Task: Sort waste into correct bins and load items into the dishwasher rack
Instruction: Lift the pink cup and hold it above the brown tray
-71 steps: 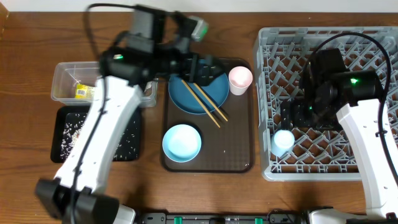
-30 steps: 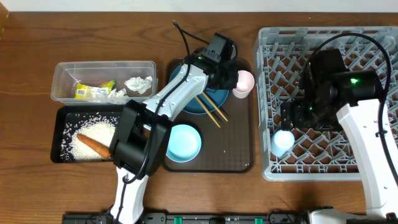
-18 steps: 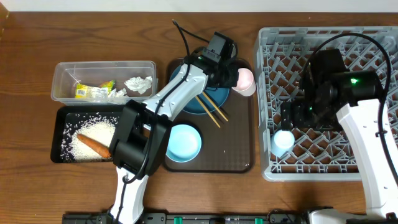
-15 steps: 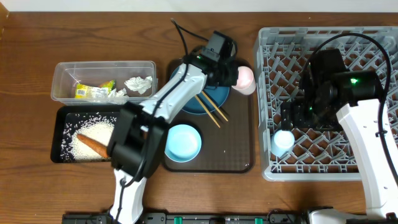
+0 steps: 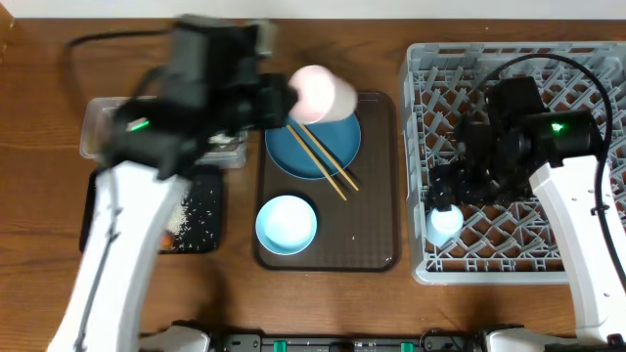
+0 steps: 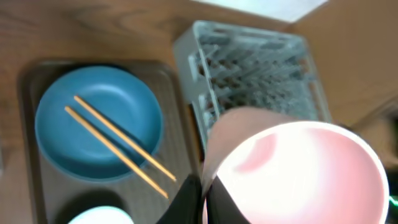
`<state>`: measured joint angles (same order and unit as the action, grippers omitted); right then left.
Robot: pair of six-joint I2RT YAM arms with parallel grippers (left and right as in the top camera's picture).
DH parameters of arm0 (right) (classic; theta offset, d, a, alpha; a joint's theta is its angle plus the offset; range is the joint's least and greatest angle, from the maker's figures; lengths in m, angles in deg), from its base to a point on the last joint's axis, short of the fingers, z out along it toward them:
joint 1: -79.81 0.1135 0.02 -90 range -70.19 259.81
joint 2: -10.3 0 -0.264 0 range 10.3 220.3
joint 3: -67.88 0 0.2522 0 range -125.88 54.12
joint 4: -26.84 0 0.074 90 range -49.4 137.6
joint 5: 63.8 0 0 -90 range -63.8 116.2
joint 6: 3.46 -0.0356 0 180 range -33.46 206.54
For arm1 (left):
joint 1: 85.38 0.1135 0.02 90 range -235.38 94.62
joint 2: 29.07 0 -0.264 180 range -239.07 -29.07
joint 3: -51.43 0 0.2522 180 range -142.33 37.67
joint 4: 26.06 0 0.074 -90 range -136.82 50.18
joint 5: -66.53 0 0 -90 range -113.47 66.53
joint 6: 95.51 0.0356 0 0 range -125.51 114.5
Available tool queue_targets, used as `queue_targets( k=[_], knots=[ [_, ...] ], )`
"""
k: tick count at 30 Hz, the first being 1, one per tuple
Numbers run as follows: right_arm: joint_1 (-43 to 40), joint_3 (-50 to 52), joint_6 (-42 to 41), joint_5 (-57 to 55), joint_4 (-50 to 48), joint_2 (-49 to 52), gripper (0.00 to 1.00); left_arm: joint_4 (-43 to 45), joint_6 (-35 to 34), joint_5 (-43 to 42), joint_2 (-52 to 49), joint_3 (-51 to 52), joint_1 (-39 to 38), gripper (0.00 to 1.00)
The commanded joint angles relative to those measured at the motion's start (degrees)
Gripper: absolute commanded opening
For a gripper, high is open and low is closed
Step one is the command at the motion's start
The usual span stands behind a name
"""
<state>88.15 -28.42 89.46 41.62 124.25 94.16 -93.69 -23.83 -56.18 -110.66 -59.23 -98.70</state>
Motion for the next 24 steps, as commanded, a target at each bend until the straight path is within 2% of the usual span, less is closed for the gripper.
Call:
queue_targets(
  k=[1, 6, 9, 19, 24],
  knots=[
    [0.6, -0.6, 12.7, 20.5, -1.0, -0.3, 0.99, -3.3, 5.2, -20.6, 2.9, -0.7, 7.7, 0.06],
    [0.5, -0.6, 27.2, 46.2, -2.2, -0.3, 0.99, -6.7, 8.3, -42.3, 3.3, -0.7, 16.0, 0.06],
    [0.5, -0.6, 33.0, 56.2, -3.1, -0.3, 0.99, -6.7, 8.9, -49.3, 2.4, -0.7, 15.9, 0.06],
    [0.5, -0.6, 33.4, 68.7, -10.0, -0.3, 0.99, -6.5, 11.3, -49.1, -1.4, -0.7, 7.9, 0.07],
    [0.0, -0.6, 31.4, 71.7, -14.5, -0.3, 0.99, -6.5, 11.3, -45.7, -2.6, -0.7, 4.6, 0.06]
  ],
)
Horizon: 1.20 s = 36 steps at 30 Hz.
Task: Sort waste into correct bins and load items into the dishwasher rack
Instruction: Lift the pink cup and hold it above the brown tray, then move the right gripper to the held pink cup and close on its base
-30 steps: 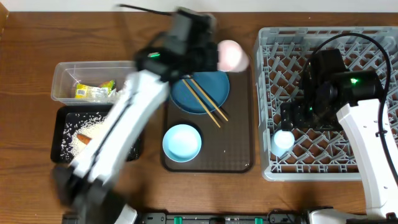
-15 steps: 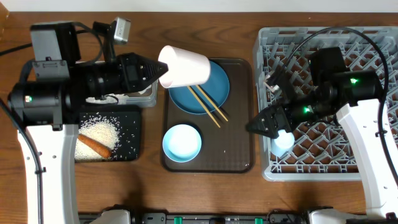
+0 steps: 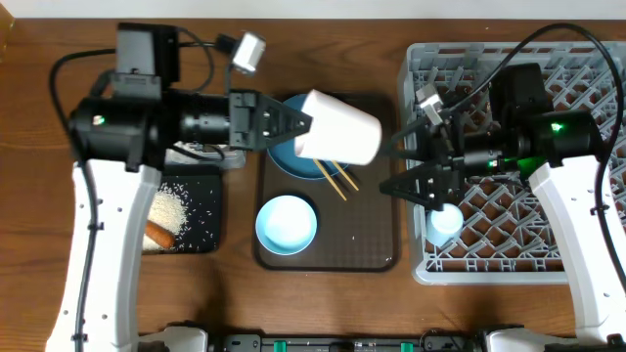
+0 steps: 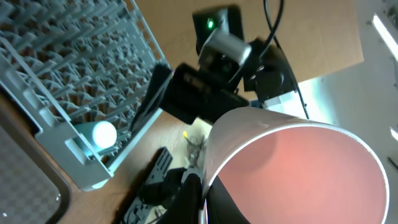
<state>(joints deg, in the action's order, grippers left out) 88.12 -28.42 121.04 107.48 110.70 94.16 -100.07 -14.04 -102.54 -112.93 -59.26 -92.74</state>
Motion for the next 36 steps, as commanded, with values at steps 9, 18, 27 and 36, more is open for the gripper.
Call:
queue_targets(
  k=[9, 18, 27, 36],
  knots=[
    [0.0, -0.6, -2.3, 8.0, -6.1, -0.3, 0.99, 0.3, 1.5, 2.8, -0.5, -0.7, -2.4, 0.06],
    [0.0, -0.6, -7.9, 8.0, -14.0, -0.3, 0.99, 0.3, 1.5, 2.8, -0.5, -0.7, -2.4, 0.06],
    [5.2, -0.6, -23.6, 8.0, -32.5, -0.3, 0.99, 0.5, 1.5, 3.1, -0.5, -0.7, -2.4, 0.06],
    [7.1, -0.6, -30.2, 8.1, -38.5, -0.3, 0.99, 0.5, 1.5, 3.1, -0.5, -0.7, -2.4, 0.06]
  ],
)
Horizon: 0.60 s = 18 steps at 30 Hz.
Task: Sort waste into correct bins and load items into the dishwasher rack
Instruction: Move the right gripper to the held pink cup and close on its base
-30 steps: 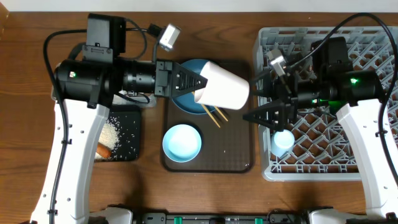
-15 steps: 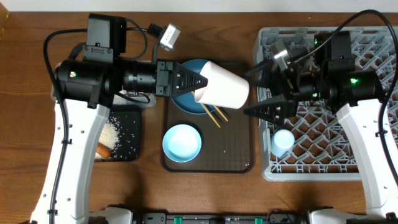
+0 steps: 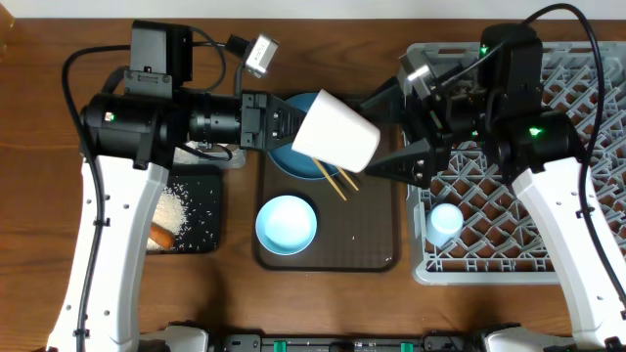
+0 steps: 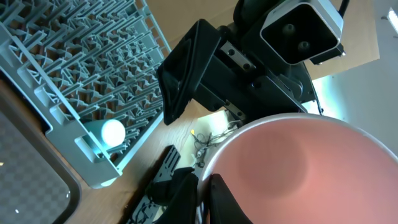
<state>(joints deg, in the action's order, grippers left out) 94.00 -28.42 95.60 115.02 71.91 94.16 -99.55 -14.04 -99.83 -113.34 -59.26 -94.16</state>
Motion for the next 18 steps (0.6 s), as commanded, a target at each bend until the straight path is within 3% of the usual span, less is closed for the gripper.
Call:
queue_targets(
  k=[1, 18],
  knots=[
    [1.2, -0.6, -4.8, 0.6, 1.0, -0.3, 0.99, 0.0, 1.5, 0.4, -0.1, -0.7, -1.0, 0.06],
    [-3.3, -0.6, -4.7, 0.6, 8.5, -0.4, 0.99, 0.9, 1.5, 2.3, -0.1, -0.7, -1.0, 0.06]
  ],
)
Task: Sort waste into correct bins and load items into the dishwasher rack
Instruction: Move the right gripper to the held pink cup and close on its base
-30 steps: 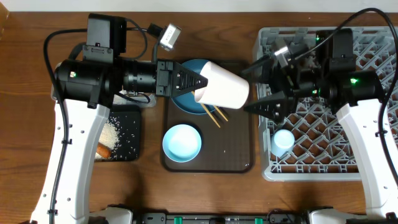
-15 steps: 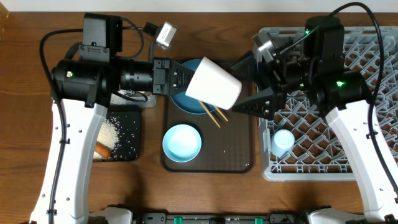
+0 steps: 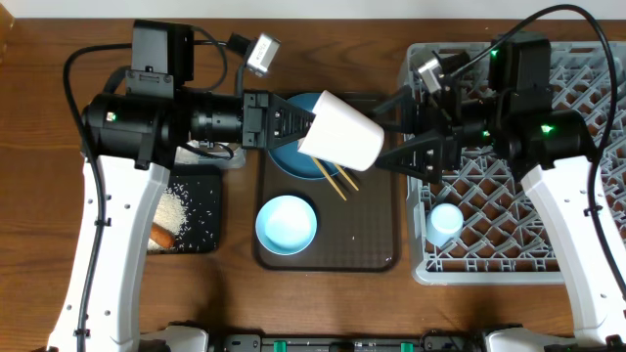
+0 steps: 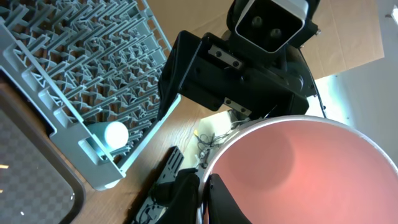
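Note:
The cup (image 3: 340, 132), white outside and pink inside (image 4: 305, 168), hangs tilted on its side over the brown tray (image 3: 328, 249). My left gripper (image 3: 305, 123) is shut on its rim, one finger inside and one outside (image 4: 204, 190). The right gripper (image 3: 382, 136) stands open at the cup's base, its two fingers spread above and below it; whether they touch it is unclear. In the left wrist view a right finger (image 4: 177, 78) shows beyond the cup. The grey dishwasher rack (image 3: 587, 196) is at the right.
On the tray lie a blue plate (image 3: 289, 156) with chopsticks (image 3: 337, 181) and a light blue bowl (image 3: 287, 223). A small pale cup (image 3: 445, 220) sits in the rack's near left corner. A black tray (image 3: 191, 210) with rice and a sausage is at the left.
The cup has shifted slightly to the right in my left gripper. The right arm has drawn back a little toward the rack, its gripper still open at the cup's base.
My left gripper held the cup over the blue plate while the right gripper was down in the rack by the small pale cup. Then the right gripper, open, was out over the tray's right edge facing the cup. Since then both have stayed close together around the cup.

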`<state>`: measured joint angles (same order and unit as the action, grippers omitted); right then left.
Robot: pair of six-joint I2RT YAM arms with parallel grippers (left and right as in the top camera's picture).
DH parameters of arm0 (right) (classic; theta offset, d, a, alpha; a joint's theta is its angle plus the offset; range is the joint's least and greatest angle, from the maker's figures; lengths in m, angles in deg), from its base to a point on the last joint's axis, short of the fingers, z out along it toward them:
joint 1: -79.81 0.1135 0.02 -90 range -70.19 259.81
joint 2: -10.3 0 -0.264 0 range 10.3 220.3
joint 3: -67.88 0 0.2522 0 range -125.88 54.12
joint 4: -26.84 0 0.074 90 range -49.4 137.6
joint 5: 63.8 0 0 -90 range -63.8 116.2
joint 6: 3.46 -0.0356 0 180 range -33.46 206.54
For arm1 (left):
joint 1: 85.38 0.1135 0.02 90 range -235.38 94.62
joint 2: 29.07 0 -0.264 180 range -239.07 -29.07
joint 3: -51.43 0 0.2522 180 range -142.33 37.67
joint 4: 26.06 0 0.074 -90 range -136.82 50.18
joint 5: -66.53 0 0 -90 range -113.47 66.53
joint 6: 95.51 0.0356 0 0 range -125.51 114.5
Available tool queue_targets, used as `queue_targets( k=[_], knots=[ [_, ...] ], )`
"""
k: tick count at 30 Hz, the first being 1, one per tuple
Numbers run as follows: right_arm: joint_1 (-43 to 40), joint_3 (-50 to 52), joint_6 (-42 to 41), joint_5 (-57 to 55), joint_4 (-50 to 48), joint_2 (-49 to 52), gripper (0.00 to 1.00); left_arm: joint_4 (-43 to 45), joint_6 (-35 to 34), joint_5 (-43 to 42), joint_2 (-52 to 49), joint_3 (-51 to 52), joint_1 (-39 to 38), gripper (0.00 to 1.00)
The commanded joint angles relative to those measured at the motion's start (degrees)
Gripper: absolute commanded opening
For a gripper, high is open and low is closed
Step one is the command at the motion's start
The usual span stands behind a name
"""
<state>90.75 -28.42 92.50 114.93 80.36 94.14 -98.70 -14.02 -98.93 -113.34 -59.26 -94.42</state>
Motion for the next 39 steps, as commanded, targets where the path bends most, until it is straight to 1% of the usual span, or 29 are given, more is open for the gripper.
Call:
queue_targets(
  k=[1, 6, 11, 17, 22, 26, 29, 34, 39],
  knots=[
    [0.0, -0.6, -1.6, 0.7, 0.1, -0.4, 0.99, 0.0, 1.4, 1.4, -0.1, -0.7, -0.7, 0.06],
    [0.9, -0.6, -1.2, 0.7, 0.1, -0.4, 0.99, 0.0, 1.4, 3.5, -0.1, -0.7, -0.7, 0.06],
    [1.7, -0.6, -1.2, 0.7, 1.9, -1.7, 0.99, 0.0, 1.4, 3.6, -0.1, -0.7, -0.7, 0.06],
    [-1.0, -0.6, -1.2, 0.7, 5.6, -3.7, 0.99, 0.0, 1.4, 6.1, -0.1, -0.7, -0.5, 0.06],
    [-3.2, -0.6, -0.9, 0.7, 7.4, -4.4, 0.99, 0.0, 1.4, 6.1, -0.1, -0.7, -0.3, 0.06],
    [-3.4, -0.6, -0.2, 0.7, 7.6, -4.4, 0.99, 0.0, 1.4, 6.1, -0.1, -0.7, -0.3, 0.06],
    [-2.6, -0.6, 2.5, -0.3, 8.6, -4.4, 0.99, 0.0, 1.4, 5.4, -0.1, -0.7, -0.3, 0.06],
    [-0.2, -0.6, 6.8, -8.7, 12.4, -4.4, 0.99, 0.0, 1.0, 2.5, -0.1, -0.7, -0.3, 0.06],
    [2.2, -0.6, 7.0, -8.2, 10.6, -4.4, 0.99, 0.0, 1.0, 2.4, -0.1, -0.7, -0.3, 0.06]
  ],
)
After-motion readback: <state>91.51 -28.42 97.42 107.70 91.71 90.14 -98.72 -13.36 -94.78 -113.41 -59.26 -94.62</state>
